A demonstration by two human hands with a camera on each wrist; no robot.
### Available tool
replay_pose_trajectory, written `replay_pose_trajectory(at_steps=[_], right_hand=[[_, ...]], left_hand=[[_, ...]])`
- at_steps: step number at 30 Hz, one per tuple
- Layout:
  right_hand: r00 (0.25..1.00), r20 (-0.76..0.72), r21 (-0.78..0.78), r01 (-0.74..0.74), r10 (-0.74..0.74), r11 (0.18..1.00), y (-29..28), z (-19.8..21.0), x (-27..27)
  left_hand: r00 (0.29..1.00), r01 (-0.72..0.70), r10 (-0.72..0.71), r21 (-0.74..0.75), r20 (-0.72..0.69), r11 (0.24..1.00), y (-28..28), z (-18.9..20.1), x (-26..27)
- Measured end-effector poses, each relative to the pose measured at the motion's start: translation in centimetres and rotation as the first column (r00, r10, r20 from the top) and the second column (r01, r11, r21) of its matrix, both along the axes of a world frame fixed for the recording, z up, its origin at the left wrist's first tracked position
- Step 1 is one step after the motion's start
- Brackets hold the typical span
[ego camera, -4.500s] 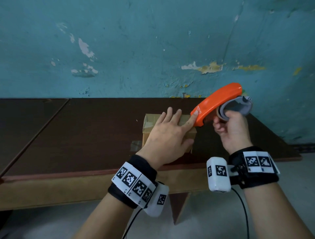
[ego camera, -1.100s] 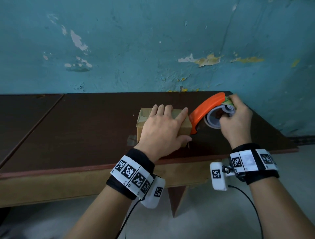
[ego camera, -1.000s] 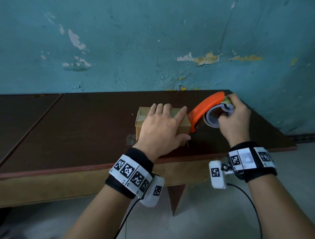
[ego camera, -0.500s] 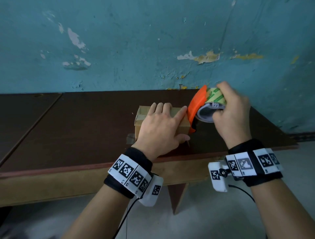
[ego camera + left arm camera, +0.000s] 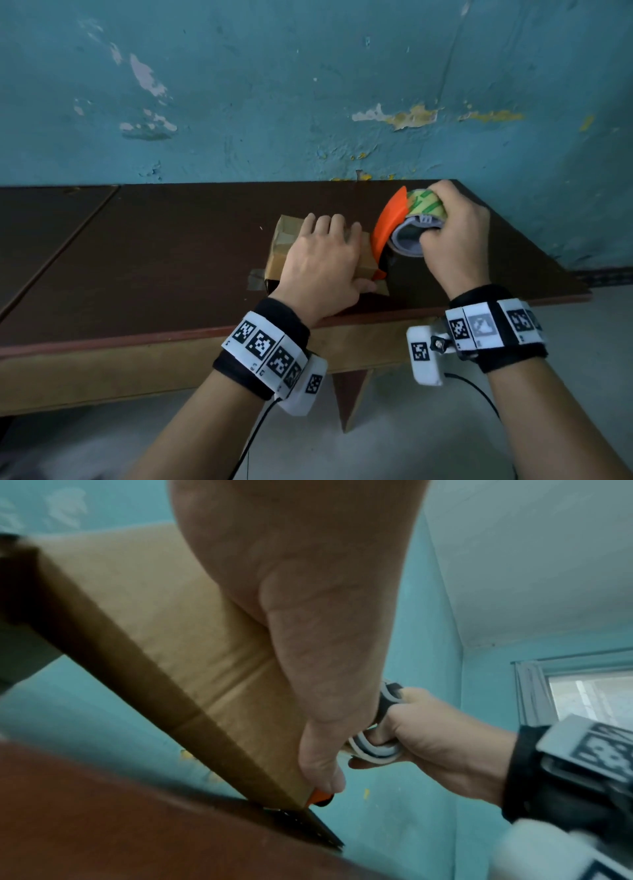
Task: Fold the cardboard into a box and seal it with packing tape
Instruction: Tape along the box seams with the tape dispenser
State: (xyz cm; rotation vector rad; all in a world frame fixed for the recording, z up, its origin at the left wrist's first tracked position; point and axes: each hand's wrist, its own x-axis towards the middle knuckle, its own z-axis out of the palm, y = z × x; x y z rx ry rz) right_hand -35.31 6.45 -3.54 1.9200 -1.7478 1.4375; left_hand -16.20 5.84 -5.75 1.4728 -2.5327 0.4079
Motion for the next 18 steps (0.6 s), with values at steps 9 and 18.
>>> replay_pose_trajectory(at_steps=[9, 18], right_hand=[[1.0, -0.015, 0.112, 0.02, -0.019, 0.993, -0.1, -0.3, -0.2], [0.958, 0.287, 0.099, -0.055, 0.025, 0.994, -0.7, 0.8, -2.3]], left_hand=[[0.999, -0.015, 0.015, -0.002, 0.032, 1.0, 0.3, -0.5, -0.4], [0.98, -0.02, 0.034, 0.074, -0.194, 0.997, 0.0, 1.8, 0.7]])
